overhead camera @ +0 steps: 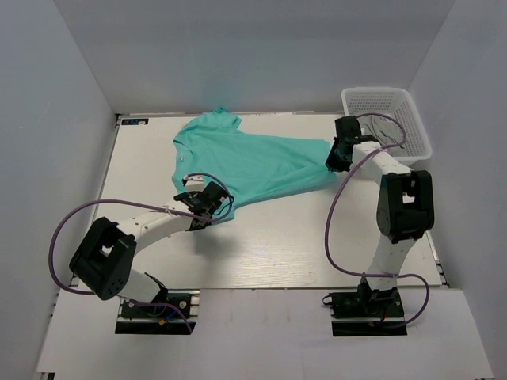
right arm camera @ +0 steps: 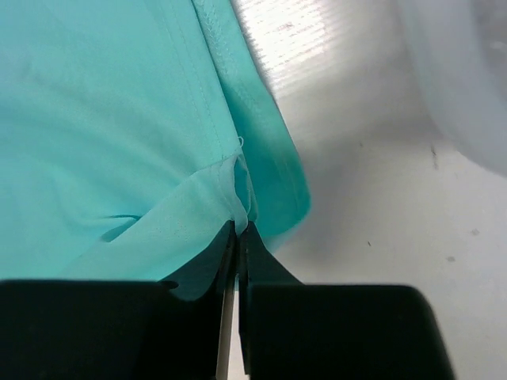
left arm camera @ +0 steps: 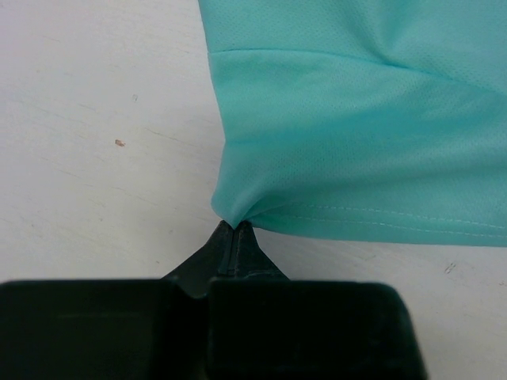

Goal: Fold and stack the t-shirts
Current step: Flatten out the tshirt

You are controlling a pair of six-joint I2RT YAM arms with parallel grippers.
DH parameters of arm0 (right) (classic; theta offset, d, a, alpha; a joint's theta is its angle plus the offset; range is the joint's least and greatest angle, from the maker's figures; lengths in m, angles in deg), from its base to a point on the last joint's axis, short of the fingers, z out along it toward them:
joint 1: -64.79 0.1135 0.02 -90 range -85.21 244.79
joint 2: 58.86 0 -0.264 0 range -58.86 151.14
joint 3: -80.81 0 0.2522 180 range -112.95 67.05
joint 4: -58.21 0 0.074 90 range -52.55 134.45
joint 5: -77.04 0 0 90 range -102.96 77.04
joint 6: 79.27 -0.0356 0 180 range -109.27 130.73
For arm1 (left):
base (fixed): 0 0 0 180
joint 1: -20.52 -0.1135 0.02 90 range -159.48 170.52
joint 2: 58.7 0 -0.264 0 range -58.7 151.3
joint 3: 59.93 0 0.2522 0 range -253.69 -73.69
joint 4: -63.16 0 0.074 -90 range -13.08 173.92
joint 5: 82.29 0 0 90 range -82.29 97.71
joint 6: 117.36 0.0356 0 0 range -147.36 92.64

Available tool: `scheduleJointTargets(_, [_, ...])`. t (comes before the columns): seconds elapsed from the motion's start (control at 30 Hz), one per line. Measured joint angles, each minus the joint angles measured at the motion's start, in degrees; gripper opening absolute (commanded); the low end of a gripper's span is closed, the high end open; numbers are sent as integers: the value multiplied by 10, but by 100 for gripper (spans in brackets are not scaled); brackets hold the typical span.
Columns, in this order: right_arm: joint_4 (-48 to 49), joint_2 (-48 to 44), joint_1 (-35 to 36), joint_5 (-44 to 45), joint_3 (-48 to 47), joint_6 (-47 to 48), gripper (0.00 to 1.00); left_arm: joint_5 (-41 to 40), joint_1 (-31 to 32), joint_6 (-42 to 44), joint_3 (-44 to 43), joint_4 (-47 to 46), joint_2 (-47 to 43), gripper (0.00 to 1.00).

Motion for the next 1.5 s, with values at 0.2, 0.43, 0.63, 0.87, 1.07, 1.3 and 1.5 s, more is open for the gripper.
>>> scheduleJointTargets(0.2, [-1, -94, 1, 28, 61, 3, 0, -9, 0, -8, -9, 17, -44, 0])
scheduleJointTargets(0.43, [-6, -183, 1, 39, 94, 19, 0, -44, 0, 2, -88, 30, -157, 0])
scheduleJointTargets(0.63, [-4, -308, 1, 47, 95, 41, 0, -70, 5, 58, -175, -14, -264, 0])
scheduleJointTargets(0.87, [-15, -478, 1, 50, 53, 59, 0, 9, 6, 179, -242, -115, -379, 0])
scheduleJointTargets(1.07, [-63, -576, 1, 39, -69, 61, 0, 142, 4, 261, -389, -146, -417, 0])
scheduleJointTargets(1.3, [-120, -641, 1, 17, -215, 62, 0, 298, 4, 316, -608, -126, -391, 0])
scheduleJointTargets(1.5, [-134, -675, 1, 3, -233, 63, 0, 333, 4, 337, -643, -119, -385, 0])
